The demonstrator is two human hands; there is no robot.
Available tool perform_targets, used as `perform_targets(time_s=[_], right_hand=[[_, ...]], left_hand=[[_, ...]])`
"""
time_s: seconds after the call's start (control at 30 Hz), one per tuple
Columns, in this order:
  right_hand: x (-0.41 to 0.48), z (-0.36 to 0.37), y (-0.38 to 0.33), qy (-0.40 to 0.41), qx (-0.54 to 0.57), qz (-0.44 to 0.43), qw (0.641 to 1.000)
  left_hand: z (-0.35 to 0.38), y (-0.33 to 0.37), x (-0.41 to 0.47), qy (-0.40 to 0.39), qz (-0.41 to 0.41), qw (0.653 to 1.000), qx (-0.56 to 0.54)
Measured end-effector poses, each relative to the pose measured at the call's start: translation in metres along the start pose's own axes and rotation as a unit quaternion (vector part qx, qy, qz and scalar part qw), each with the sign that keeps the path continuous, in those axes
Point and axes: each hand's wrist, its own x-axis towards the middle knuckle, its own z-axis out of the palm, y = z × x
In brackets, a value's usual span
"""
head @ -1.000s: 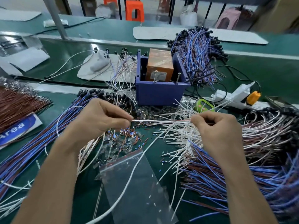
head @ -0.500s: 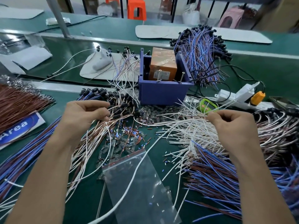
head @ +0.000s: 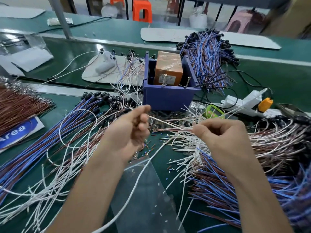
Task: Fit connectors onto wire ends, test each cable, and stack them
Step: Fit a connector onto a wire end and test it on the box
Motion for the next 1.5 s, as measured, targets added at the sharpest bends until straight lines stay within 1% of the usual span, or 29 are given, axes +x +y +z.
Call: perform_targets(time_s=[0.03, 0.07, 0.1, 0.13, 0.2, 0.27, 0.37, 0.47, 0.53, 0.6, 0.73, 0.87, 1.07, 1.2, 1.27, 1.37, 1.5], right_hand=[[0.000, -0.003, 0.002, 0.002, -0.014, 0.004, 1.000], [0.000, -0.006, 0.004, 0.009, -0.022, 0.014, 1.000], [0.002, -0.008, 0.005, 0.015, -0.025, 0.023, 0.999], [0.003, -0.009, 0.007, 0.019, -0.028, 0.030, 0.999], [0.004, -0.007, 0.011, 0.014, -0.043, 0.035, 0.998], [0.004, 0.000, 0.014, 0.006, -0.066, 0.042, 0.997], [0.004, 0.011, 0.019, 0.033, -0.101, 0.063, 0.992], [0.007, 0.017, 0.022, 0.072, -0.088, 0.066, 0.991], [0.012, 0.019, 0.023, 0.105, -0.082, 0.048, 0.990], [0.018, 0.022, 0.021, 0.141, -0.068, 0.033, 0.987], [0.035, 0.028, 0.017, 0.206, -0.024, 0.025, 0.978], [0.050, 0.030, 0.015, 0.229, -0.039, 0.024, 0.972], [0.060, 0.026, 0.021, 0.247, -0.067, 0.041, 0.966], [0.062, 0.023, 0.025, 0.225, -0.071, 0.042, 0.971], [0.062, 0.021, 0.028, 0.228, -0.075, 0.046, 0.970], [0.063, 0.019, 0.030, 0.238, -0.074, 0.053, 0.967], [0.064, 0.018, 0.029, 0.231, -0.074, 0.056, 0.969]], left_hand=[[-0.007, 0.006, 0.003, 0.010, 0.013, 0.999, -0.040], [-0.013, 0.010, 0.006, 0.023, 0.026, 0.998, -0.058], [-0.018, 0.011, 0.008, 0.036, 0.039, 0.997, -0.058], [-0.021, 0.011, 0.010, 0.052, 0.052, 0.997, -0.035], [-0.026, 0.006, 0.010, 0.094, 0.083, 0.990, 0.061], [-0.029, 0.002, 0.009, 0.116, 0.104, 0.979, 0.135], [-0.026, -0.003, 0.004, 0.086, 0.103, 0.969, 0.207], [-0.023, -0.008, 0.004, 0.082, 0.124, 0.935, 0.322], [-0.022, -0.011, 0.006, 0.070, 0.136, 0.920, 0.361], [-0.022, -0.013, 0.008, 0.068, 0.145, 0.920, 0.357], [-0.020, -0.014, 0.015, 0.104, 0.161, 0.945, 0.265], [-0.016, -0.016, 0.029, 0.145, 0.203, 0.940, 0.231], [-0.003, -0.014, 0.044, 0.200, 0.239, 0.928, 0.204], [0.006, -0.011, 0.050, 0.192, 0.253, 0.928, 0.196], [0.008, -0.010, 0.052, 0.177, 0.260, 0.928, 0.198], [0.012, -0.010, 0.054, 0.158, 0.265, 0.925, 0.223], [0.016, -0.009, 0.056, 0.153, 0.273, 0.916, 0.251]])
